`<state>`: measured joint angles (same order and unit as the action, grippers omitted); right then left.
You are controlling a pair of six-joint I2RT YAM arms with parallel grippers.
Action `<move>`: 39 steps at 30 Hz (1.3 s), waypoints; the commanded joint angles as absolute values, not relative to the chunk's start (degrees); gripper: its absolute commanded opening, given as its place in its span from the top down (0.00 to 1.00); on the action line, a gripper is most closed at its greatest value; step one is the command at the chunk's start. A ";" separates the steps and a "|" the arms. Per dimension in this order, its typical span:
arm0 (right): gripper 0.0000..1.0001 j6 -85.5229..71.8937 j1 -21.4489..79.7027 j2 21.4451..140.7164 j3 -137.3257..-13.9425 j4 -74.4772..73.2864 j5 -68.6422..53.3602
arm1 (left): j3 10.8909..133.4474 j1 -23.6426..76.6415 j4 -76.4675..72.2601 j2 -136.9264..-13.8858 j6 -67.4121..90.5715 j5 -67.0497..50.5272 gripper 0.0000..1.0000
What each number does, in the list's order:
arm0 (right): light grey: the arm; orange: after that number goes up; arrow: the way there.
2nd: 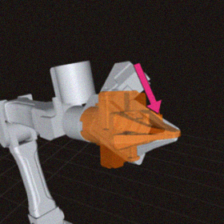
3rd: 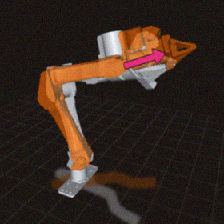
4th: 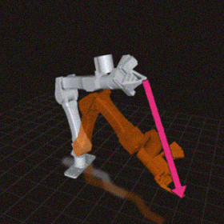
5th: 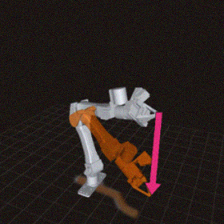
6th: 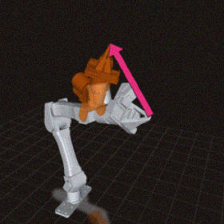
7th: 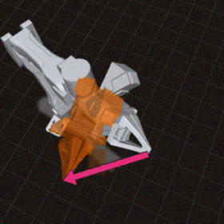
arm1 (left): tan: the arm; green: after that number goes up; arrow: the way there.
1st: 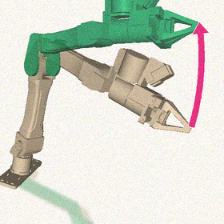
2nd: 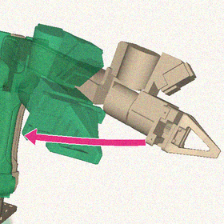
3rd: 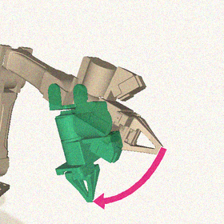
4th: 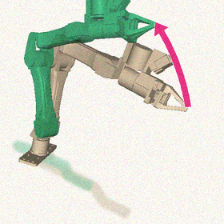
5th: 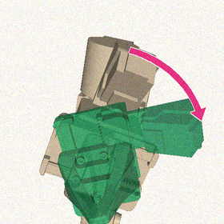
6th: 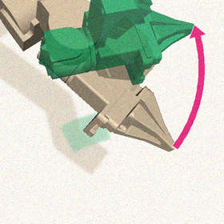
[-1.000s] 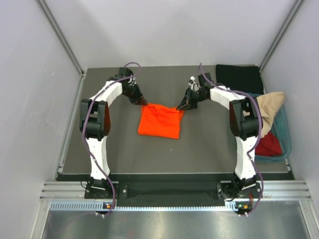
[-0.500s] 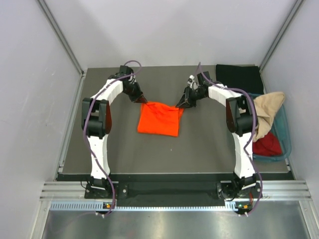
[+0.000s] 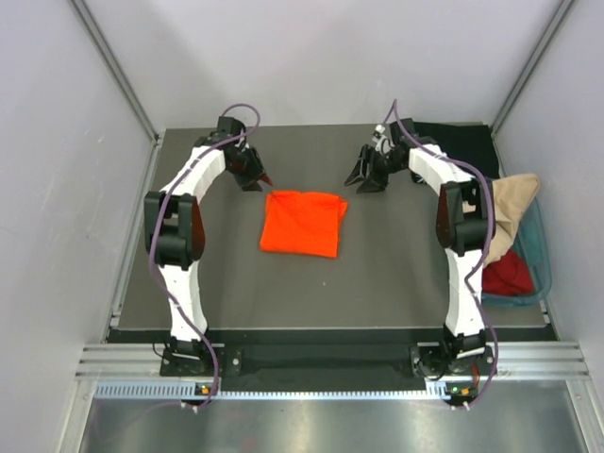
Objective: Fold and stack the t-shirts
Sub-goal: Fold the tshirt
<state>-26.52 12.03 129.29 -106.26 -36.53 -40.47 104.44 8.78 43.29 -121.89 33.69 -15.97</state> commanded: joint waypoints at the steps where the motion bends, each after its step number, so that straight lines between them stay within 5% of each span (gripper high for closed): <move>1: 0.44 -21.36 13.53 121.92 -104.78 -41.57 -36.39 | 97.78 8.88 41.76 -111.72 33.57 -19.67 0.57; 6: 0.45 -21.27 18.97 116.81 -96.60 -36.57 -40.68 | 85.36 11.33 33.50 -104.68 36.20 -28.11 0.69; 9: 0.55 -23.37 21.70 117.59 -93.87 -32.18 -43.06 | 79.29 11.86 27.70 -104.41 39.10 -33.74 0.77; 13: 0.83 -31.62 22.33 120.14 -88.87 -17.26 -49.12 | 75.94 11.87 26.02 -106.34 39.55 -35.86 0.87; 16: 0.90 -33.49 21.89 125.32 -90.52 -13.45 -50.71 | 75.41 11.78 26.54 -108.10 38.59 -34.19 0.90; 28: 0.89 -37.97 16.09 143.08 -104.94 -9.23 -54.84 | 71.10 11.78 31.28 -108.99 33.76 -28.22 0.95; 39: 0.69 -31.03 19.42 128.42 -103.80 -22.31 -50.98 | 76.46 11.69 33.32 -104.33 33.48 -29.96 0.93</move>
